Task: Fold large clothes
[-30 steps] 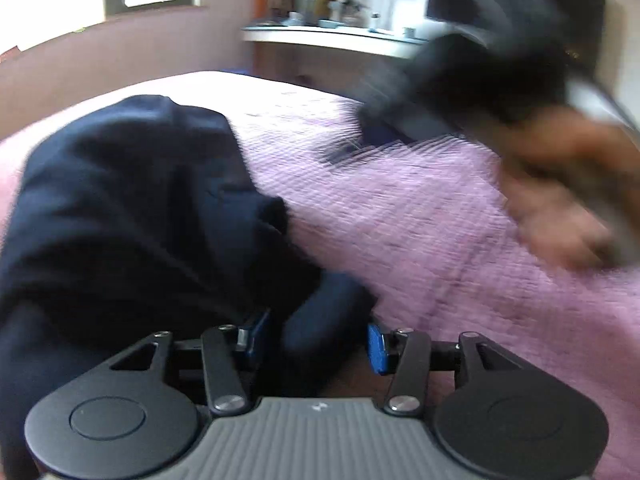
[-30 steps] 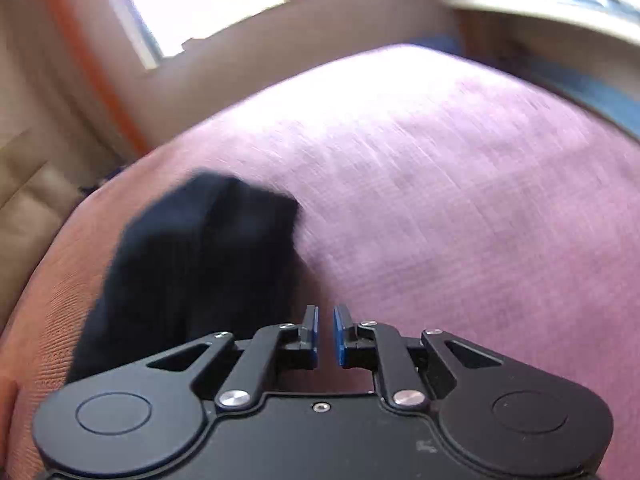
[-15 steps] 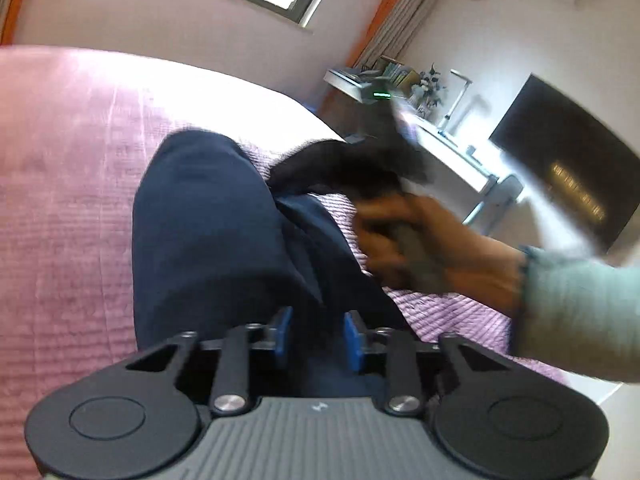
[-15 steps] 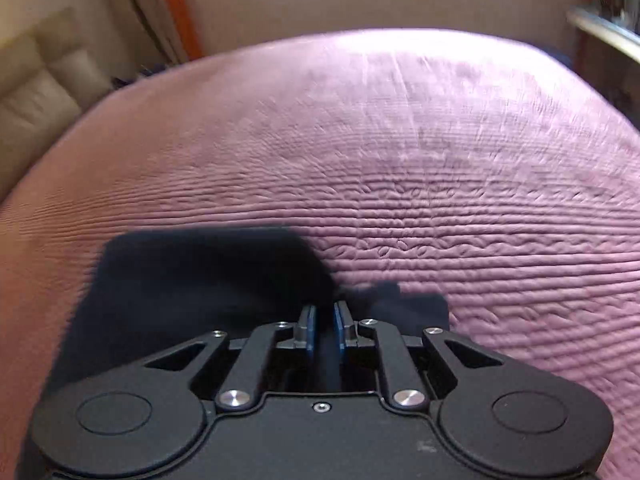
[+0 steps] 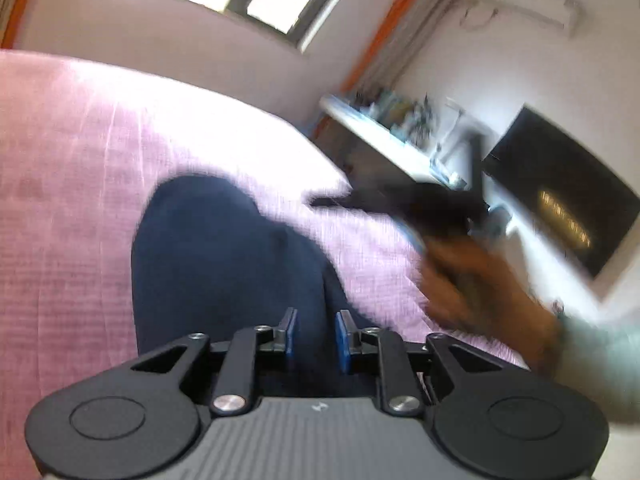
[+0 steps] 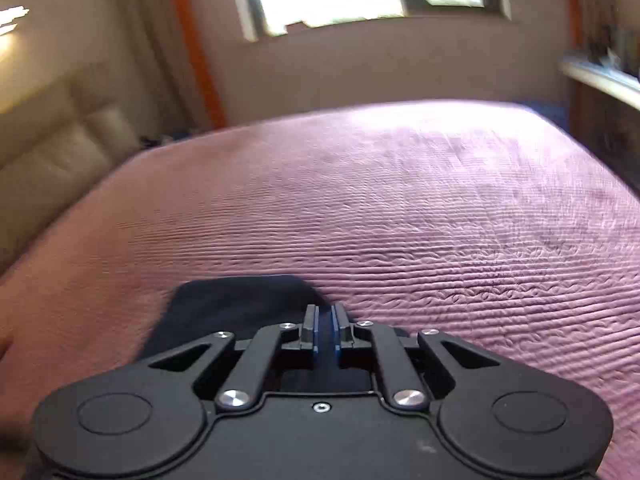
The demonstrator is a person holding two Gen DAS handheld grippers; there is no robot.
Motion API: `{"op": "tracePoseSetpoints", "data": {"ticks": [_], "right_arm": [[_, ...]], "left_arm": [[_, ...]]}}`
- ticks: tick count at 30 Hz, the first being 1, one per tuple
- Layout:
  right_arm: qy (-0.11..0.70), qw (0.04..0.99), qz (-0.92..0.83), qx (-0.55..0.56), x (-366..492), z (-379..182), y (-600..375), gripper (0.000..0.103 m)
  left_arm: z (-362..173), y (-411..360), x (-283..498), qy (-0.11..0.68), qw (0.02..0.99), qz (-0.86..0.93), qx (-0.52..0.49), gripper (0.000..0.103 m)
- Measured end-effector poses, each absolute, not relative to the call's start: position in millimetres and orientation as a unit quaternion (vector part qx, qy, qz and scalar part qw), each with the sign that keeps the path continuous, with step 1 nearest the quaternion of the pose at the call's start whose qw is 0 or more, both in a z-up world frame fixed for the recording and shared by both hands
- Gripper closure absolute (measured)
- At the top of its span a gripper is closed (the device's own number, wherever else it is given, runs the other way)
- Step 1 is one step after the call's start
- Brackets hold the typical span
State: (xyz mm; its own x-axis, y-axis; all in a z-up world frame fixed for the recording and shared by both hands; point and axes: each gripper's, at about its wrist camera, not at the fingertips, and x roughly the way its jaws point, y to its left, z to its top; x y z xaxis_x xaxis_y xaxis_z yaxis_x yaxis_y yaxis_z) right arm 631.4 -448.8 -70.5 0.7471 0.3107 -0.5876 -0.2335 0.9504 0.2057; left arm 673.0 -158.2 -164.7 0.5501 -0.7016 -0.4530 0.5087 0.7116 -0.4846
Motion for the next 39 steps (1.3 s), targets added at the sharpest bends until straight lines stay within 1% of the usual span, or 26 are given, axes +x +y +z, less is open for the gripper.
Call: {"op": "tracePoseSetpoints", "data": {"ticks": [1, 3, 4, 5, 6, 7, 9, 11, 14, 16, 19, 20, 22, 24, 25, 27, 29, 32, 34, 36, 38, 39], "right_arm": [[0.333, 0.928, 0.156, 0.054, 613, -68, -445, 0.093], [0.376, 0.910, 0.167, 0.041, 590, -79, -433, 0.093], [0.402, 0.899, 0.168, 0.034, 582, -91, -425, 0.095], [0.426, 0.890, 0.162, 0.022, 577, -106, -419, 0.099], [0.443, 0.885, 0.141, 0.002, 569, -122, -416, 0.102], [0.446, 0.886, 0.131, -0.007, 560, -131, -419, 0.103], [0.453, 0.885, 0.111, 0.006, 546, -135, -431, 0.103], [0.456, 0.886, 0.086, 0.007, 532, -128, -439, 0.103], [0.466, 0.883, 0.058, -0.016, 519, -112, -441, 0.096], [0.442, 0.893, 0.079, 0.014, 506, -90, -443, 0.096], [0.416, 0.901, 0.123, 0.032, 496, -75, -417, 0.096], [0.419, 0.897, 0.134, 0.034, 495, -80, -408, 0.096], [0.451, 0.884, 0.122, 0.027, 492, -104, -396, 0.096], [0.493, 0.862, 0.108, 0.042, 488, -134, -401, 0.103], [0.507, 0.855, 0.094, 0.058, 483, -146, -408, 0.103], [0.509, 0.851, 0.091, 0.090, 473, -147, -421, 0.103], [0.496, 0.859, 0.089, 0.092, 473, -134, -426, 0.103], [0.426, 0.895, 0.104, 0.086, 483, -101, -424, 0.099], [0.394, 0.908, 0.111, 0.087, 502, -87, -420, 0.099], [0.399, 0.906, 0.111, 0.092, 525, -94, -415, 0.099], [0.428, 0.898, 0.075, 0.072, 536, -117, -413, 0.103], [0.439, 0.895, 0.054, 0.063, 538, -130, -416, 0.103]], "left_arm": [[-163, -163, 684, 0.326, 0.869, -0.344, -0.146, 0.078], [-169, -179, 708, 0.354, 0.861, -0.347, -0.115, 0.078], [-176, -186, 718, 0.367, 0.859, -0.342, -0.103, 0.085], [-185, -190, 724, 0.370, 0.859, -0.336, -0.108, 0.089], [-195, -191, 730, 0.377, 0.856, -0.332, -0.120, 0.096], [-202, -190, 735, 0.390, 0.850, -0.328, -0.132, 0.100], [-208, -181, 734, 0.403, 0.837, -0.330, -0.172, 0.100], [-201, -178, 720, 0.395, 0.840, -0.335, -0.159, 0.099], [-191, -171, 688, 0.396, 0.836, -0.353, -0.141, 0.094], [-188, -163, 668, 0.412, 0.821, -0.367, -0.144, 0.091], [-181, -166, 635, 0.413, 0.836, -0.354, -0.073, 0.090], [-182, -166, 630, 0.416, 0.838, -0.348, -0.064, 0.091], [-191, -162, 626, 0.422, 0.839, -0.334, -0.081, 0.091], [-198, -158, 624, 0.427, 0.836, -0.333, -0.085, 0.093], [-199, -158, 622, 0.429, 0.836, -0.335, -0.077, 0.093], [-203, -162, 616, 0.430, 0.834, -0.341, -0.050, 0.093], [-205, -163, 610, 0.434, 0.831, -0.345, -0.040, 0.093], [-212, -164, 607, 0.446, 0.826, -0.342, -0.042, 0.096], [-217, -169, 604, 0.448, 0.826, -0.340, -0.035, 0.098], [-218, -171, 604, 0.451, 0.823, -0.342, -0.043, 0.098], [-220, -170, 604, 0.451, 0.822, -0.346, -0.043, 0.098], [-221, -169, 605, 0.452, 0.820, -0.349, -0.043, 0.098]]}}
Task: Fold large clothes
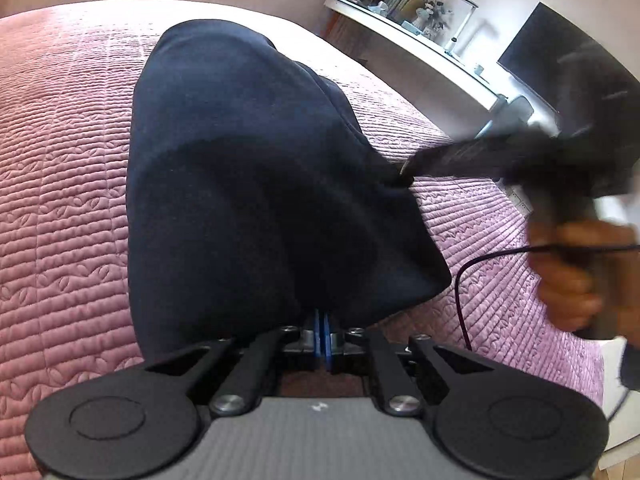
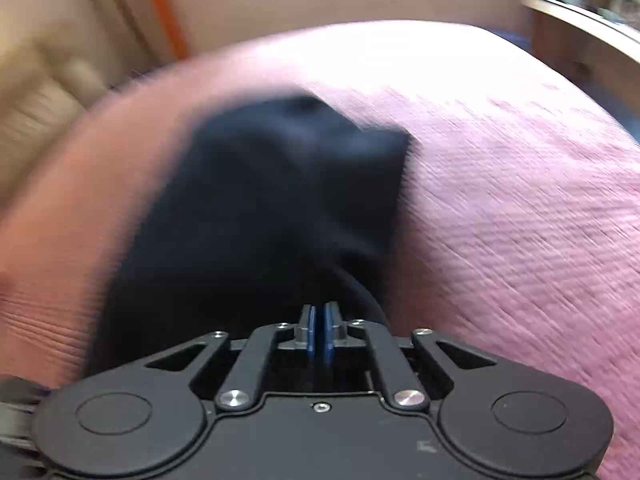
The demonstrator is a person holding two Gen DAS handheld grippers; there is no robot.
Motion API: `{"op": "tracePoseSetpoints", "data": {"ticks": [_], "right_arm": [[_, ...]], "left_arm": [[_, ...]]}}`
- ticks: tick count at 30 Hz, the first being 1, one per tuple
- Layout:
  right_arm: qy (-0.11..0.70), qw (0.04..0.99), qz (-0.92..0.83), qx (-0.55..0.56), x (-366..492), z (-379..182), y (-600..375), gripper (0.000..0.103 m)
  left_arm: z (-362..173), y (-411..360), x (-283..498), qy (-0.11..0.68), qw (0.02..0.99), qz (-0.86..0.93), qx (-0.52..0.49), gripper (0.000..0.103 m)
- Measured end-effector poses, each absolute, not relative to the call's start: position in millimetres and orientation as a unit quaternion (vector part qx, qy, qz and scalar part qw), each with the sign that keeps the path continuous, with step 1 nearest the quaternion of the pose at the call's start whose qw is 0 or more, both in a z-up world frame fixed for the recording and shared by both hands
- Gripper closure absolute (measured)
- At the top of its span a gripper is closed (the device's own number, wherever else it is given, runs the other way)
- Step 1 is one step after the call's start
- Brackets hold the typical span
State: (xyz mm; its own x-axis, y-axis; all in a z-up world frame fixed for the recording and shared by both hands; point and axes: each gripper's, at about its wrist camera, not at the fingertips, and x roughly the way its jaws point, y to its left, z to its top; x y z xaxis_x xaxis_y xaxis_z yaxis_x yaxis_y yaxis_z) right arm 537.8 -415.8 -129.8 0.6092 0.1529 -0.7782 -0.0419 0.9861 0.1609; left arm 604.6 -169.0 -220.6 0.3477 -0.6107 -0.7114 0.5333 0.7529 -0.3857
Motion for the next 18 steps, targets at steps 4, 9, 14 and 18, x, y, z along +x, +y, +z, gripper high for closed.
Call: {"op": "tracePoseSetpoints", "data": {"ticks": [4, 9, 14, 18], "right_arm": [[0.434, 0.898, 0.042, 0.053, 542, -132, -417, 0.103], [0.431, 0.899, -0.035, 0.063, 541, -123, -440, 0.097], [0.347, 0.928, 0.062, 0.126, 555, -94, -441, 0.096], [0.400, 0.908, 0.083, 0.093, 590, -128, -416, 0.094]], "left_arm": [[-221, -168, 603, 0.453, 0.810, -0.370, -0.042, 0.098], [-210, -163, 594, 0.453, 0.788, -0.404, -0.103, 0.095], [-173, -154, 601, 0.386, 0.827, -0.386, -0.134, 0.090], [-178, -154, 625, 0.381, 0.853, -0.328, -0.143, 0.086]]}}
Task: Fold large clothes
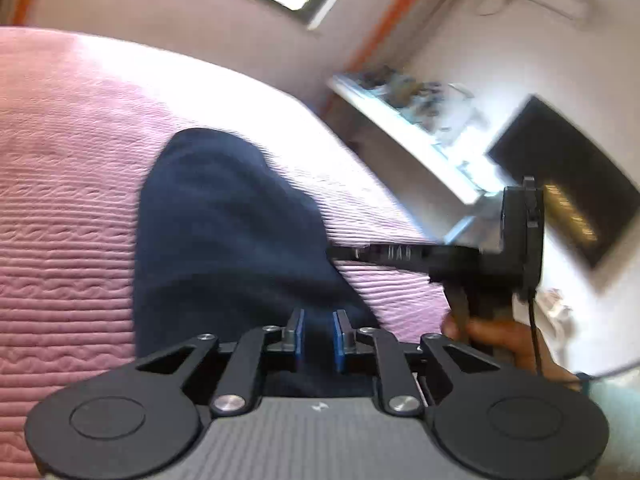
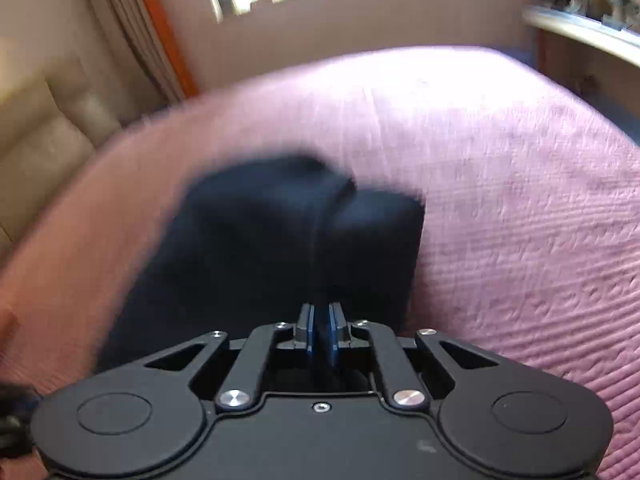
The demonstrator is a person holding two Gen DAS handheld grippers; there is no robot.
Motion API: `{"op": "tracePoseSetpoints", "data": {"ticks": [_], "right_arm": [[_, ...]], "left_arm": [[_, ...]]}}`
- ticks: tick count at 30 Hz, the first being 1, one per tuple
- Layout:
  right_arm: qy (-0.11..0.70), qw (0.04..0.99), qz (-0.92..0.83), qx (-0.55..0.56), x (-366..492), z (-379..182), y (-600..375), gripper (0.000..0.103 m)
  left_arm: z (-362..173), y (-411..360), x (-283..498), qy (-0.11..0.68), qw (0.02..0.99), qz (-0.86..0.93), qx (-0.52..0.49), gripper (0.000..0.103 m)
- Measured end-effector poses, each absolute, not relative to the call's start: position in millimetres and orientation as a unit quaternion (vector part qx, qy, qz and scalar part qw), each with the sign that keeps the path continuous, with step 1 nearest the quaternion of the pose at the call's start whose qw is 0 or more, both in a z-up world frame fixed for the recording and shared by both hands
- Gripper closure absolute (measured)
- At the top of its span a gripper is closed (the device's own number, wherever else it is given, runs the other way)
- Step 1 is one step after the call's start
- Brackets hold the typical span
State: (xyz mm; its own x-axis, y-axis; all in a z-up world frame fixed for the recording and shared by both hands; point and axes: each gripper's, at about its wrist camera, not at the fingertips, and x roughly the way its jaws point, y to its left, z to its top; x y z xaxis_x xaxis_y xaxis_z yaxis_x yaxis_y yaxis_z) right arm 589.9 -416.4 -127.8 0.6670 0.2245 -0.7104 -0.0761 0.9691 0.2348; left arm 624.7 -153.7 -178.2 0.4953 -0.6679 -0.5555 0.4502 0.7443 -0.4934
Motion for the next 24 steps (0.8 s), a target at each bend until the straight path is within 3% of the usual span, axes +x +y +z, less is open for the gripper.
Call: {"op": "tracePoseSetpoints", "data": {"ticks": [1, 2, 3, 9, 11, 12, 14, 15, 16, 24], "right_arm": [[0.407, 0.905, 0.074, 0.096, 593, -137, -420, 0.090], [0.408, 0.905, 0.062, 0.106, 594, -143, -426, 0.072], [0.407, 0.904, 0.045, 0.123, 593, -142, -435, 0.064], [0.419, 0.884, 0.017, 0.208, 572, -139, -490, 0.057], [0.425, 0.859, 0.057, 0.279, 566, -142, -505, 0.032], [0.426, 0.849, 0.072, 0.303, 564, -141, -507, 0.028], [0.421, 0.836, 0.096, 0.339, 563, -143, -514, 0.026], [0.421, 0.831, 0.102, 0.350, 563, -144, -515, 0.025], [0.421, 0.826, 0.105, 0.359, 565, -147, -516, 0.025], [0.410, 0.825, 0.146, 0.359, 588, -146, -506, 0.017]], "left_arm": [[-189, -156, 631, 0.405, 0.848, -0.317, -0.131, 0.090], [-197, -158, 634, 0.423, 0.837, -0.322, -0.126, 0.092], [-204, -158, 635, 0.435, 0.830, -0.327, -0.128, 0.095], [-198, -128, 617, 0.420, 0.823, -0.331, -0.188, 0.088], [-188, -122, 617, 0.409, 0.828, -0.323, -0.207, 0.086], [-182, -122, 620, 0.404, 0.835, -0.313, -0.203, 0.082], [-169, -121, 627, 0.390, 0.854, -0.286, -0.193, 0.057], [-165, -118, 632, 0.386, 0.860, -0.272, -0.195, 0.027], [-163, -116, 637, 0.381, 0.865, -0.258, -0.198, 0.007], [-169, -130, 693, 0.414, 0.865, -0.238, -0.152, 0.010]]}}
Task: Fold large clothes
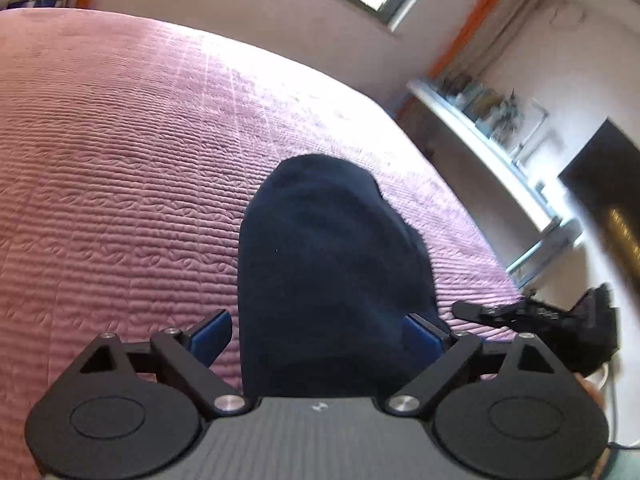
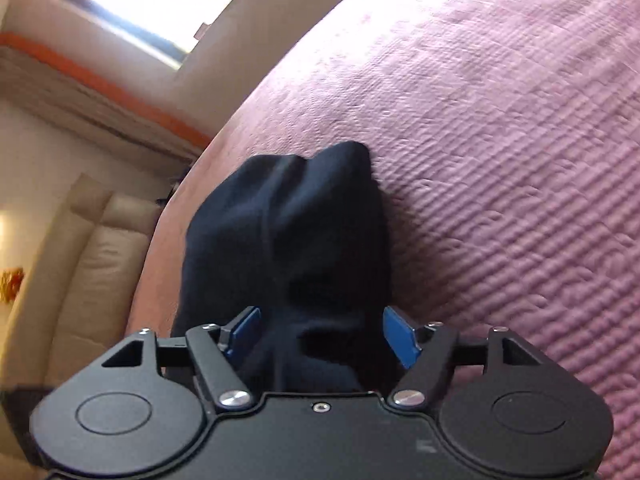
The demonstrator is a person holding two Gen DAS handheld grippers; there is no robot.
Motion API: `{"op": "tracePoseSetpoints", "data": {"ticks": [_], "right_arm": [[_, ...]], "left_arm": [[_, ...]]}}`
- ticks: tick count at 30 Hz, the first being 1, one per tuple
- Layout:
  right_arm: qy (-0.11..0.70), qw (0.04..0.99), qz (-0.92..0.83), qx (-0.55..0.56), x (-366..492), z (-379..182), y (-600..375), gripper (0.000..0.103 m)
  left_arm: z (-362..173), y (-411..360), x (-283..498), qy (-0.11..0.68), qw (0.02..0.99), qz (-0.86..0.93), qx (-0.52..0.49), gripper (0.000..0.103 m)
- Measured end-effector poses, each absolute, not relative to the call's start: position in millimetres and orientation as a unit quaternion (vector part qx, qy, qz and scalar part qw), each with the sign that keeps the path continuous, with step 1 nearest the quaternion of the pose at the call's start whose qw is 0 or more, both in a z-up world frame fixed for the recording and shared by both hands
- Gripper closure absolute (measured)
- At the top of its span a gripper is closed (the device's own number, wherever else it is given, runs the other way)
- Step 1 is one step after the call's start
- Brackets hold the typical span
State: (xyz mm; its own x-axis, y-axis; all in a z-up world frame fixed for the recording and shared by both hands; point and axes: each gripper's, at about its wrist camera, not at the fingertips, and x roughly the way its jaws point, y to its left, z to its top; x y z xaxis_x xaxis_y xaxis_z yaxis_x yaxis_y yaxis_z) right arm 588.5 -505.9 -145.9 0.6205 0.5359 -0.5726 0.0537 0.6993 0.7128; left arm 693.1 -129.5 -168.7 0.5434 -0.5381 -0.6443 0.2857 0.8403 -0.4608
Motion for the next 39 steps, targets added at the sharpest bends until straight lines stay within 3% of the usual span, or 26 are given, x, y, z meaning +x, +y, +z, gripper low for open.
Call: {"op": "tracePoseSetpoints", "data": {"ticks": [4, 7, 13, 16, 19, 21, 24, 27, 39], "right_arm": [[0.445, 0.828, 0.133, 0.313, 611, -166, -489, 0.008], [0.449, 0.811, 0.149, 0.343, 617, -187, -491, 0.001], [0.423, 0.805, 0.219, 0.354, 633, -202, -484, 0.002], [0.423, 0.808, 0.233, 0.337, 641, -201, -477, 0.007], [0.421, 0.804, 0.240, 0.344, 639, -202, -478, 0.024], [0.419, 0.799, 0.249, 0.353, 634, -200, -481, 0.036], [0.412, 0.799, 0.263, 0.349, 625, -190, -484, 0.044], [0.394, 0.806, 0.285, 0.336, 610, -163, -478, 0.046], [0.396, 0.829, 0.305, 0.250, 445, -31, -393, 0.046]], "left_arm": [[-184, -139, 716, 0.441, 0.838, -0.263, -0.186, 0.009], [-206, -143, 735, 0.470, 0.825, -0.255, -0.182, 0.009], [-249, -126, 756, 0.496, 0.764, -0.280, -0.301, 0.002], [-274, -119, 761, 0.508, 0.727, -0.290, -0.361, 0.000], [-281, -122, 763, 0.501, 0.723, -0.294, -0.372, 0.002], [-279, -125, 762, 0.501, 0.729, -0.293, -0.363, 0.009], [-269, -128, 754, 0.484, 0.738, -0.309, -0.355, 0.025], [-255, -120, 736, 0.454, 0.733, -0.338, -0.378, 0.030], [-176, -31, 582, 0.414, 0.704, -0.382, -0.432, 0.030]]}}
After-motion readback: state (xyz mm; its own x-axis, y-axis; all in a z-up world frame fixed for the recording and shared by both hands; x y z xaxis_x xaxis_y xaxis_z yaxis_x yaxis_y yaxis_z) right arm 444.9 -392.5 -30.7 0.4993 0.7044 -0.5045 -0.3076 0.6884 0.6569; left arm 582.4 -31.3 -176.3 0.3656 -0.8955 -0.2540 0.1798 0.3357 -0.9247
